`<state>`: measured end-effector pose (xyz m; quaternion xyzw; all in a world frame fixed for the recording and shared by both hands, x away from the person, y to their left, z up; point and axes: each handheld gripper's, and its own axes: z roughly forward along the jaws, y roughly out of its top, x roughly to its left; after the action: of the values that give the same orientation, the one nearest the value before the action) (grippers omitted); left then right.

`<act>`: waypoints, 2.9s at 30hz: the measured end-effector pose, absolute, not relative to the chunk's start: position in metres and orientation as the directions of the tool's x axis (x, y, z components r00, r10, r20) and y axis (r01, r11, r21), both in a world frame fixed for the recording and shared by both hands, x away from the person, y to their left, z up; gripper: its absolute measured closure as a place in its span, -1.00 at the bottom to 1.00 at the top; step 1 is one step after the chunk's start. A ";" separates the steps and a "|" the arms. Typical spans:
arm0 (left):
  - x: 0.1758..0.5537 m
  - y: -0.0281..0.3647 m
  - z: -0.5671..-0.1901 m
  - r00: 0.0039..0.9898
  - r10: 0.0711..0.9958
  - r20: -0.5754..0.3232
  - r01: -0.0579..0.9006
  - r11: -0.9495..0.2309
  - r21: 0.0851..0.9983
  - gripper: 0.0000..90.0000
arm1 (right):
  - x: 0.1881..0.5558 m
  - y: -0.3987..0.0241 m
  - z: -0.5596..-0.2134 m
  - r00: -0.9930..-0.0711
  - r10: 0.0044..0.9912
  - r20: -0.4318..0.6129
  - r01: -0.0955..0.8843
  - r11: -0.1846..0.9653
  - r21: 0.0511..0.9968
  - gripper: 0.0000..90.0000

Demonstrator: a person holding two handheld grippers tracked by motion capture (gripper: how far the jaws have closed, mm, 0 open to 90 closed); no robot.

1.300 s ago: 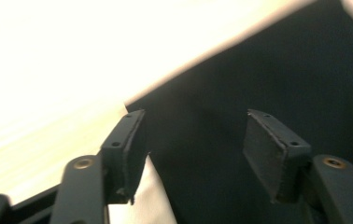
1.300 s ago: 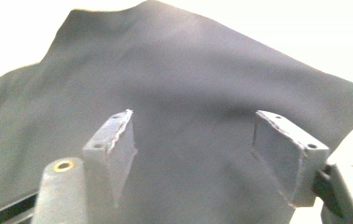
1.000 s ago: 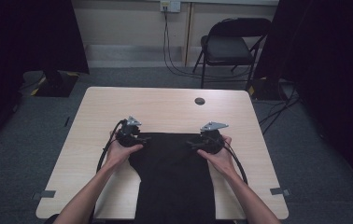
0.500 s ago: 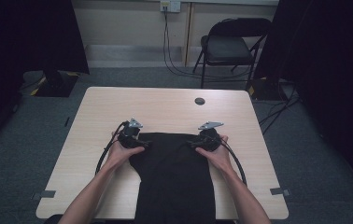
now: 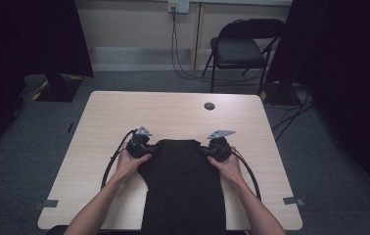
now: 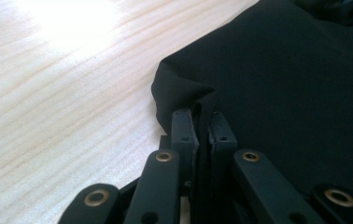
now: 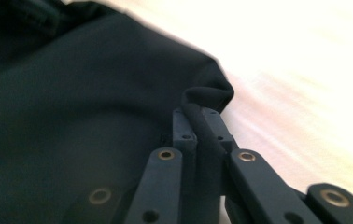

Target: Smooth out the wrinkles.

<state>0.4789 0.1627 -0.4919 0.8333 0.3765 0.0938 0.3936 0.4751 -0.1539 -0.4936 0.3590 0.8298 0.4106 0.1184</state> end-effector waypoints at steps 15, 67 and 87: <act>0.511 0.172 -0.427 0.631 0.767 -0.117 0.479 -0.267 0.836 0.90 | 0.516 -0.153 -0.425 -0.663 0.743 0.090 0.444 0.293 0.847 0.93; 0.454 0.192 -0.370 0.662 0.745 -0.076 0.300 -0.171 0.938 0.90 | 0.478 -0.165 -0.363 -0.745 0.665 0.047 0.281 0.249 0.927 0.93; 0.344 0.191 -0.378 0.808 0.583 -0.085 0.267 -0.233 0.935 0.89 | 0.359 -0.193 -0.368 -0.798 0.595 0.095 0.270 0.212 0.939 0.92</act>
<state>0.3436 0.1905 -0.3784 0.7721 0.2752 0.1426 0.5548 0.3589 -0.1927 -0.3680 0.2826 0.7649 0.5604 0.1450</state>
